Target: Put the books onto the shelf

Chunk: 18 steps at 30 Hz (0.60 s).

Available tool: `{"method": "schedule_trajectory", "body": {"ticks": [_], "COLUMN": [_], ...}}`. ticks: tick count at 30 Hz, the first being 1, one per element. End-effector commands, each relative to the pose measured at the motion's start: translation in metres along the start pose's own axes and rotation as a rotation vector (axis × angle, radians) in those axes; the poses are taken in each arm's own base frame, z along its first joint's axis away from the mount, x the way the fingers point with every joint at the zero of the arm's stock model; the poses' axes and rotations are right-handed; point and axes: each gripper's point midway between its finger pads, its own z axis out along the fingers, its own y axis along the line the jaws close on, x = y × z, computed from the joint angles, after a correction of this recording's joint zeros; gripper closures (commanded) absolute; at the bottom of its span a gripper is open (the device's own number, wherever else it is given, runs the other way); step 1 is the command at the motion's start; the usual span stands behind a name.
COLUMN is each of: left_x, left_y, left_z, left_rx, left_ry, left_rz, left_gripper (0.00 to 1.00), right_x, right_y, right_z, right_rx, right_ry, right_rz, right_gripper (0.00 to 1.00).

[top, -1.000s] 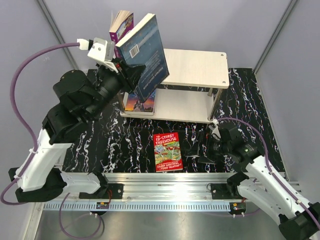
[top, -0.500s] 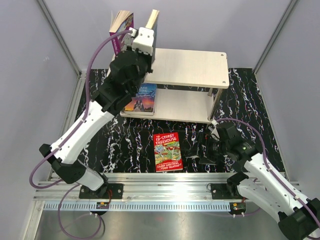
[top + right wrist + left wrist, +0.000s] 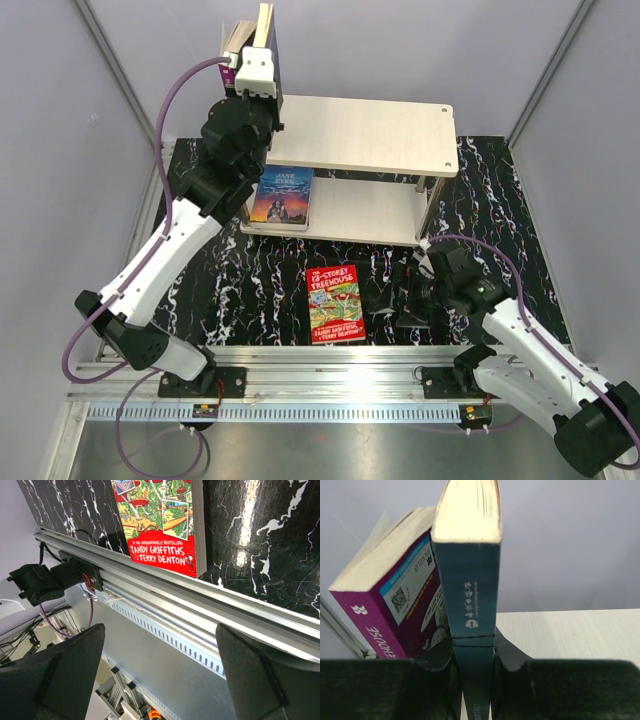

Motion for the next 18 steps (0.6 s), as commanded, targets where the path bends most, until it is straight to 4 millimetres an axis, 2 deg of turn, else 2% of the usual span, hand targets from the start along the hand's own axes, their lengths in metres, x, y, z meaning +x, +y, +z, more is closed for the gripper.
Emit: {"method": "schedule_trajectory", "body": {"ticks": [1, 12, 15, 17, 18], "left_x": [-0.065, -0.048, -0.045, -0.043, -0.042], "left_y": [0.022, 0.027, 0.027, 0.027, 0.027], "left_z": [-0.01, -0.003, -0.001, 0.0, 0.0], "left_rx": [-0.045, -0.083, -0.085, -0.086, -0.087], "left_ry": [-0.212, -0.191, -0.187, -0.184, -0.181], "left_rz": [-0.149, -0.152, -0.163, -0.17, -0.169], "left_gripper": [1.0, 0.98, 0.85, 0.71, 0.68], "right_x": [-0.01, -0.01, -0.01, -0.01, -0.011], "right_y": [0.015, 0.013, 0.013, 0.013, 0.013], "right_z": [-0.001, 0.002, 0.003, 0.003, 0.003], "right_rx": [-0.043, -0.043, -0.043, -0.044, -0.045], "right_ry": [-0.035, -0.035, -0.033, -0.031, -0.032], "right_rz": [-0.038, -0.026, -0.023, -0.023, -0.026], "right_gripper": [0.0, 0.0, 0.0, 0.0, 0.0]}}
